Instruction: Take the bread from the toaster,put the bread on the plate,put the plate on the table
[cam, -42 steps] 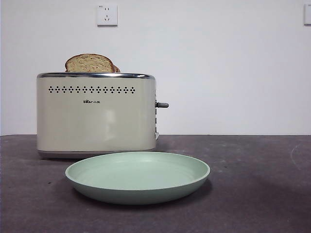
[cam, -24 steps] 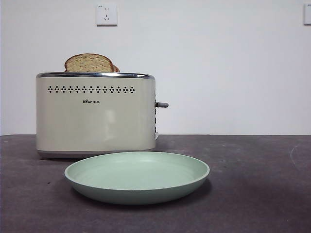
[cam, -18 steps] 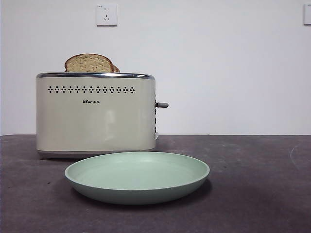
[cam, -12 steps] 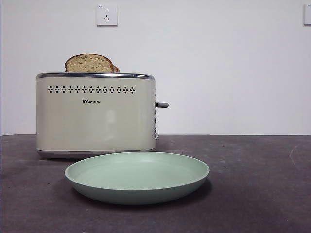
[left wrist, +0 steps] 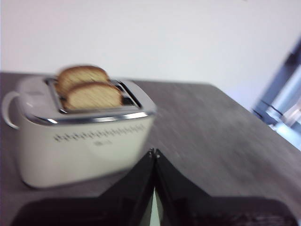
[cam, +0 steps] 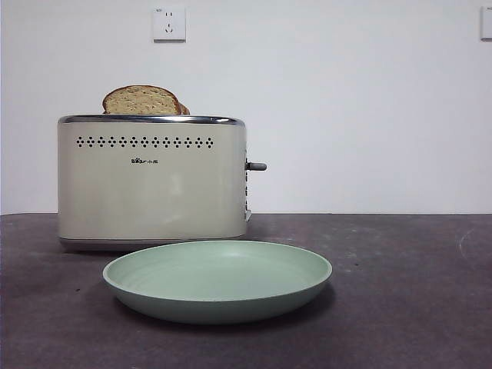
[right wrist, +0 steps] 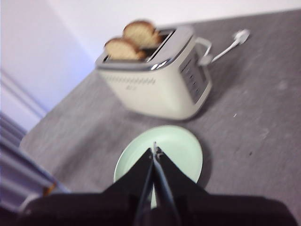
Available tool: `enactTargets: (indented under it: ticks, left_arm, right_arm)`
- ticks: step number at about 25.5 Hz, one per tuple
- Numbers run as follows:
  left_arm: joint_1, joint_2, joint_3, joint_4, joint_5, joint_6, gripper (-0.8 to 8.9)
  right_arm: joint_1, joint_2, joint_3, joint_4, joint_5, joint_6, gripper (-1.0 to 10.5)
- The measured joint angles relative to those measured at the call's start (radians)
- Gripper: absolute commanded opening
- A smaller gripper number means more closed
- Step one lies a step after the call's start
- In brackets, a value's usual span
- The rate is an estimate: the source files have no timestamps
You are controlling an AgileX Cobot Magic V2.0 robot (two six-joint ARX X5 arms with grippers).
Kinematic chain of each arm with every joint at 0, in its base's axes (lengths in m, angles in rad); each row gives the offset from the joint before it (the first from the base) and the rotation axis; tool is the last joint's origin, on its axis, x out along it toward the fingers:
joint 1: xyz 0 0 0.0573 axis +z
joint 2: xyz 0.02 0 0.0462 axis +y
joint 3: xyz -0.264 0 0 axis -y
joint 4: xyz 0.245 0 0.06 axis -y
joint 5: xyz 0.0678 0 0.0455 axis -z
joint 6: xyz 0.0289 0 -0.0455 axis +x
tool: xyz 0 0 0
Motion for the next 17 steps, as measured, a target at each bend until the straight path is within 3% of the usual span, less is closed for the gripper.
enactTargets:
  ticks: [8,14,15,17]
  left_arm:
    - [0.000,0.088,0.117,-0.238,0.072,0.140,-0.08]
    - [0.000,0.091,0.157,-0.278,0.072,0.200,0.10]
    - [0.000,0.091,0.161,-0.279,0.072,0.203,0.57]
    - [0.000,0.091,0.168,-0.279,0.071,0.206,3.04]
  right_arm:
    - [0.036,0.116,0.167,-0.338,-0.002,-0.182,-0.1]
    - [0.044,0.135,0.170,-0.360,-0.002,-0.246,0.1]
    - [0.044,0.135,0.170,-0.360,-0.002,-0.249,0.3]
    - [0.044,0.135,0.171,-0.360,-0.002,-0.254,2.1]
